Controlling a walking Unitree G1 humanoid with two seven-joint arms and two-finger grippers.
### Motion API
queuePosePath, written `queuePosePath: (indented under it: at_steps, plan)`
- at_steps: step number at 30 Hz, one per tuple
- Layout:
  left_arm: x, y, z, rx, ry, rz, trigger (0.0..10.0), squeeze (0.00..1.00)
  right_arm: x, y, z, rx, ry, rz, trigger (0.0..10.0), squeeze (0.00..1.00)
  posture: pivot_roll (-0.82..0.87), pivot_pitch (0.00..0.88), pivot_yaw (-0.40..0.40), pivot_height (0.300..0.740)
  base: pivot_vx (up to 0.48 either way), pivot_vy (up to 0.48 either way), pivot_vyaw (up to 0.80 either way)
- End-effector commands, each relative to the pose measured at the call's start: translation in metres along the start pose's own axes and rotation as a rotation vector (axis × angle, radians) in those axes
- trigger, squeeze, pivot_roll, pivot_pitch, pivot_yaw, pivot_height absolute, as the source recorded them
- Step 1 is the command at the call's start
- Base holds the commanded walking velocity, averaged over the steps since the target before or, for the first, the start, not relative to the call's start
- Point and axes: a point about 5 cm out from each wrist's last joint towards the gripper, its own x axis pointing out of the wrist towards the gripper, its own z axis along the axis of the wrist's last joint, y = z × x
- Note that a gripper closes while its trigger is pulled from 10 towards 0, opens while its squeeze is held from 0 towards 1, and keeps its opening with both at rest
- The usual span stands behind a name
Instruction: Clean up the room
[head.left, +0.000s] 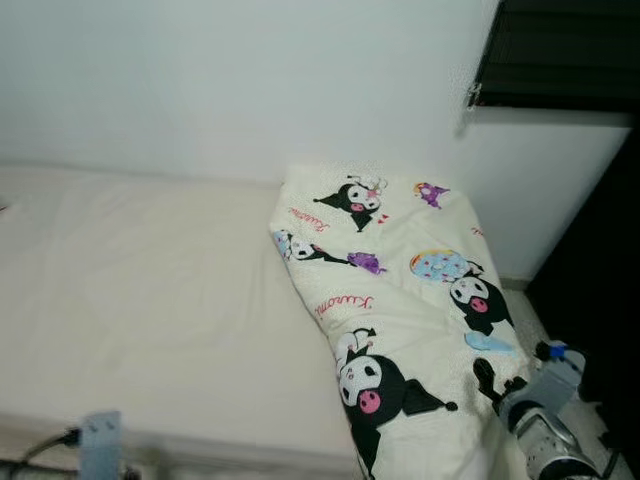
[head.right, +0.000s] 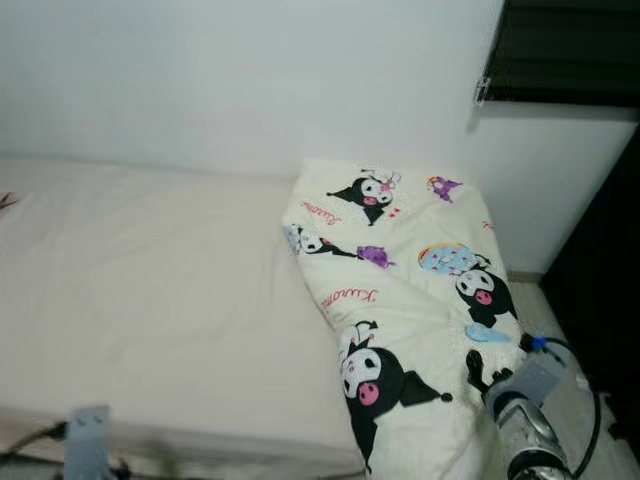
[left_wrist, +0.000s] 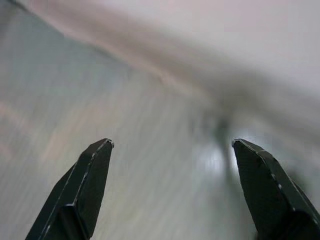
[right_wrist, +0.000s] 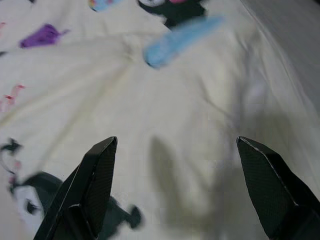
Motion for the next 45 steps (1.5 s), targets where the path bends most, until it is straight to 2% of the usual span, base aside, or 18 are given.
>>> queuePosePath:
  at_steps: [1,3,8,9,10,11,16,22,32,34,35,37,39,40,41,42,43,45]
  plan:
    - [0.004,-0.001,0.024,-0.019,-0.092,-0.004,10.0,0.0,-0.004,-0.01,-0.004,0.035,0.012,-0.026,10.0,0.0,-0.09,0.0,-0.009,0.61,0.0,0.0,0.0]
    - [0.006,-0.003,0.049,-0.029,-0.177,-0.015,10.0,0.0,-0.004,-0.013,-0.002,0.049,-0.002,-0.034,10.0,0.0,-0.09,0.0,-0.007,0.6,0.0,0.0,0.0]
    - [0.006,-0.007,0.075,-0.028,-0.268,-0.029,10.0,0.0,-0.004,-0.014,0.003,0.068,-0.03,-0.032,10.0,0.0,-0.09,0.0,-0.007,0.585,0.0,0.0,0.0]
    - [0.004,-0.011,0.096,-0.022,-0.348,-0.044,10.0,0.0,-0.004,-0.012,0.008,0.108,-0.063,0.001,10.0,0.0,-0.09,0.0,0.009,0.575,0.0,0.0,0.0]
    - [0.004,-0.011,0.096,-0.022,-0.348,-0.044,10.0,0.0,-0.004,-0.012,0.008,0.108,-0.063,0.001,10.0,0.0,-0.09,0.0,0.009,0.575,0.0,0.0,0.0]
    - [0.002,-0.016,0.109,-0.011,-0.404,-0.063,10.0,0.0,-0.002,-0.003,0.013,0.167,-0.1,0.087,10.0,0.0,-0.08,0.0,0.015,0.565,0.0,0.0,0.0]
    - [0.001,-0.019,0.114,-0.018,-0.424,-0.079,10.0,0.0,0.0,0.006,0.017,0.215,-0.129,0.167,10.0,0.0,-0.08,0.0,0.015,0.545,0.0,0.0,0.0]
    - [0.0,-0.02,0.11,0.013,-0.431,-0.092,10.0,0.0,0.001,0.028,0.031,0.396,-0.223,0.421,10.0,0.0,-0.07,0.0,0.023,0.531,0.0,0.0,0.0]
    - [-0.002,-0.024,0.104,0.028,-0.43,-0.11,10.0,0.0,0.003,0.05,0.01,0.427,-0.111,0.504,10.0,0.0,-0.06,0.0,0.02,0.531,0.0,0.0,0.0]
    - [-0.002,-0.025,0.104,0.03,-0.434,-0.113,10.0,0.0,0.003,0.07,0.005,0.417,-0.065,0.625,10.0,0.0,-0.06,0.0,0.024,0.531,0.0,0.0,0.0]
    - [-0.002,-0.025,0.104,0.03,-0.434,-0.113,10.0,0.0,0.003,0.07,0.005,0.417,-0.065,0.625,10.0,0.0,-0.06,0.0,0.024,0.531,0.0,0.0,0.0]
    - [-0.002,-0.025,0.107,0.025,-0.445,-0.112,10.0,0.0,0.001,0.091,0.004,0.403,-0.03,0.758,10.0,0.0,-0.06,0.0,0.024,0.531,0.0,0.0,0.0]
    - [-0.003,-0.025,0.117,0.004,-0.472,-0.107,10.0,0.0,-0.001,0.115,0.004,0.328,0.014,0.889,10.0,0.0,-0.06,0.0,0.023,0.531,0.0,0.0,0.0]
    - [-0.003,-0.025,0.117,0.004,-0.472,-0.107,10.0,0.0,-0.001,0.115,0.004,0.328,0.014,0.889,10.0,0.0,-0.06,0.0,0.023,0.531,0.0,0.0,0.0]
    - [-0.004,-0.025,0.122,-0.005,-0.486,-0.105,10.0,0.0,-0.002,0.125,0.004,0.295,0.032,0.938,10.0,0.0,-0.06,0.0,0.02,0.531,0.0,0.0,0.0]
    - [-0.005,-0.025,0.129,-0.017,-0.508,-0.101,10.0,0.0,-0.003,0.136,0.005,0.268,0.045,0.992,8.0,0.0,-0.06,0.0,0.02,0.531,0.0,0.0,0.0]
    - [-0.008,-0.025,0.148,-0.052,-0.563,-0.096,10.0,0.0,-0.007,0.162,0.009,0.215,0.073,1.12,1.1,0.0,-0.06,0.0,0.015,0.531,0.0,0.0,0.0]
    - [-0.009,-0.025,0.153,-0.064,-0.579,-0.095,10.0,0.0,-0.009,0.169,0.01,0.196,0.084,1.16,1.1,0.0,-0.06,0.0,0.015,0.531,0.0,0.0,0.0]
